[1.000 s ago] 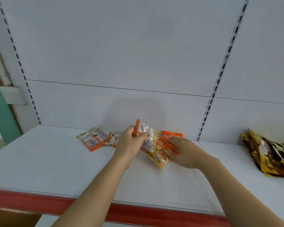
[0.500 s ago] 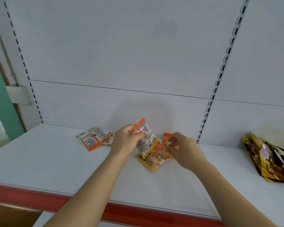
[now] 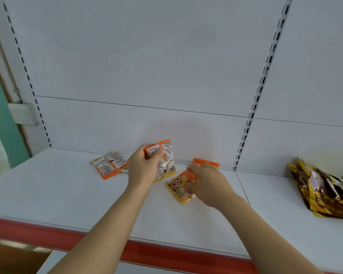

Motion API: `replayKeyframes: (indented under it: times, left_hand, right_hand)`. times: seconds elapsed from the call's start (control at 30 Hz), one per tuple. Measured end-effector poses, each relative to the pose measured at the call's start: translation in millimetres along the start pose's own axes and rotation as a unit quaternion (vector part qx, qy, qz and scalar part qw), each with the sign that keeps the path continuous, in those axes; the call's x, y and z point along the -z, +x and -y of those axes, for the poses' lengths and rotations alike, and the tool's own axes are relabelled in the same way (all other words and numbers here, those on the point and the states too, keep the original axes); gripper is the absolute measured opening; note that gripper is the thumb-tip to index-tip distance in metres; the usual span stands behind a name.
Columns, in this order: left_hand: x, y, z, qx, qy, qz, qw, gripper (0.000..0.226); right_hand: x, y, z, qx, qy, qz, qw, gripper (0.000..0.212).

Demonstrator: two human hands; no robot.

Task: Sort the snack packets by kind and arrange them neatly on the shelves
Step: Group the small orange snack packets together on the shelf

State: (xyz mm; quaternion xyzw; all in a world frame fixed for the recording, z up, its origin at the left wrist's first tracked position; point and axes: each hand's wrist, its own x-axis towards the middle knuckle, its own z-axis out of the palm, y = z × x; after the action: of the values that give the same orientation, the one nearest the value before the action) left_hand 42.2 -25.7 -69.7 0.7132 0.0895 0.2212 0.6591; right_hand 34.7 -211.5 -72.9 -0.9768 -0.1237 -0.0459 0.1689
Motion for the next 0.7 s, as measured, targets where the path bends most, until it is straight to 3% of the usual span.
replayKeyframes:
  times: [0.1,0.23,0.3,0.4,0.5,0.57,0.63,0.7]
  left_hand:
    - [2.2,0.7,-1.2,0.034,-0.032,0.010,0.999,0.022]
    - [-1.4,-1.6,-4.0,0.002,0.048,0.042,0.998,0.023]
    - [-6.9,-5.8,-8.5,0.000,0.048,0.076,0.996,0.016]
    - [-18.4,-15.4,-16.5,0.006,0.028,0.136,0.990,0.020]
    - [-23.1,-28.0,-26.9,0.056,-0.055,0.229,0.970,0.039]
    - [-23.7,-33.3,-26.4,0.036,-0.044,0.290,0.955,0.047]
    - [-23.8,-35.9,-21.6,0.028,-0.029,0.278,0.960,0.053]
    - [-25.7,-33.8,-15.1,0.032,-0.032,0.232,0.972,0.046]
  right_hand:
    - [10.7,-1.1,-8.4,0.019,0.048,-0.078,0.996,0.045]
    - [44.8,-6.9,-18.3,0.065,0.161,-0.183,0.968,0.036]
    - [56.1,-11.8,-12.8,0.113,0.210,-0.175,0.955,0.035]
    - [55.1,-14.4,-5.1,0.176,0.193,-0.158,0.952,0.039]
    - [47.0,-10.3,-8.3,0.197,0.166,-0.178,0.950,0.039]
    - [41.1,-6.7,-13.5,0.188,0.178,-0.211,0.943,0.036]
    - [36.2,-4.7,-15.6,0.151,0.221,-0.231,0.935,0.035]
    - [30.4,-4.7,-14.8,0.121,0.241,-0.237,0.933,0.036]
